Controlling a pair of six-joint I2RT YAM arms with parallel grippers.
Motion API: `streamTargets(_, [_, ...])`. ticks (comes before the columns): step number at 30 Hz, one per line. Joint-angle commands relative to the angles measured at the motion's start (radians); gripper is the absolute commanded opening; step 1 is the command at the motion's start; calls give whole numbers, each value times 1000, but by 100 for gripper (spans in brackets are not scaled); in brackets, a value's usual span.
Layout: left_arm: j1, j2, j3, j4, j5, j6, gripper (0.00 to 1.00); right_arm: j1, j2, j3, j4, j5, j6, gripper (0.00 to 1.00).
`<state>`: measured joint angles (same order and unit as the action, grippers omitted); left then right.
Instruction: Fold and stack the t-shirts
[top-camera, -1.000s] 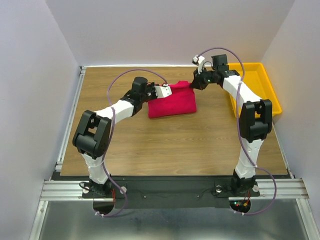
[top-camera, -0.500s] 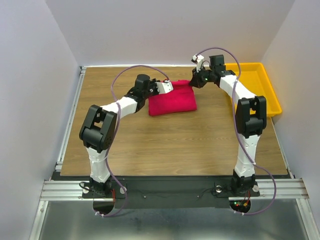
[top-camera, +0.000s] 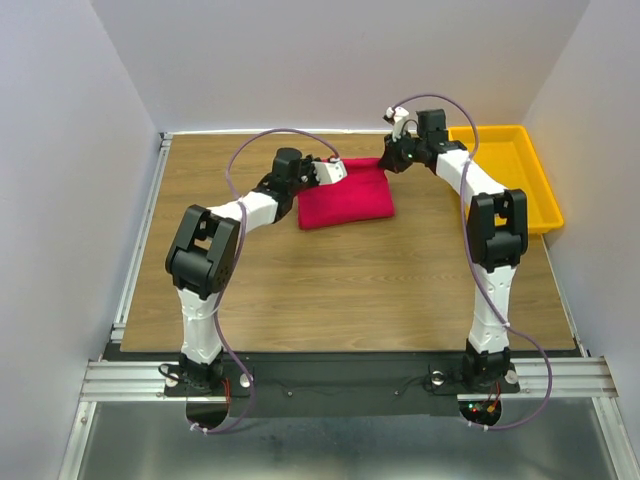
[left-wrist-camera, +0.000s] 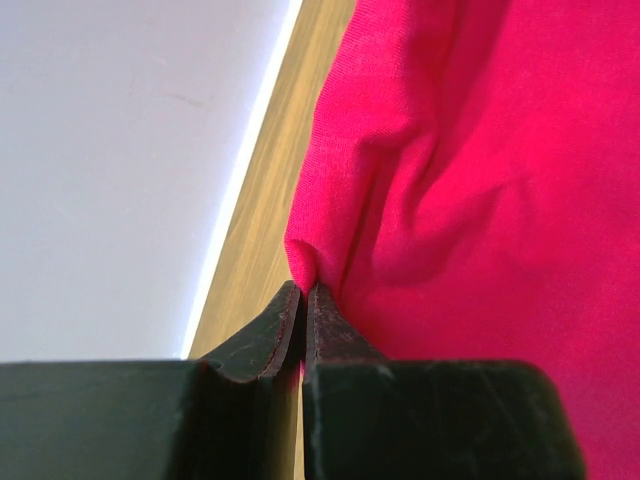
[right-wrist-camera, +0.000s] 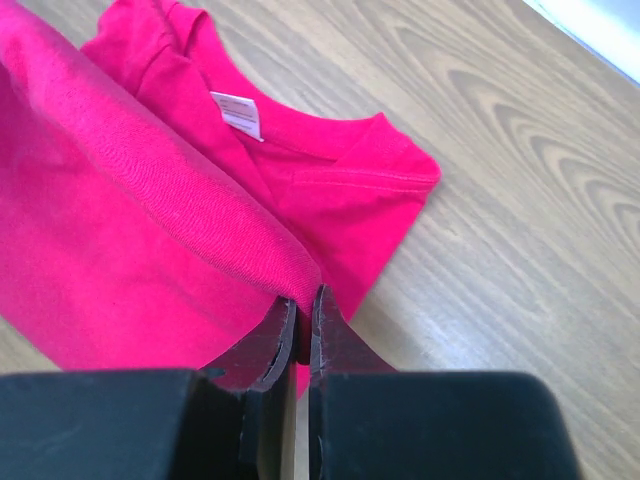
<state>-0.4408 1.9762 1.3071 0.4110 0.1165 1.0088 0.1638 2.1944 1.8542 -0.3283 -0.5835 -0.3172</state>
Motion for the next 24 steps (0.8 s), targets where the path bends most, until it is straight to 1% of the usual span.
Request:
streamTargets(1, [8,21,64,83,-34,-19,0,-6,13,49,87,37,36,1])
streamTargets(11, [8,58,86,95,-54,-35,0,-6,47,62,112,36,67,0])
streamTargets(17, [10,81,92,123,-92,-45,0,-7,70,79,124,54,87,1])
streamTargets(24, [8,107,112,130,-98,-56,0,-7,93,94,135,74,110,1])
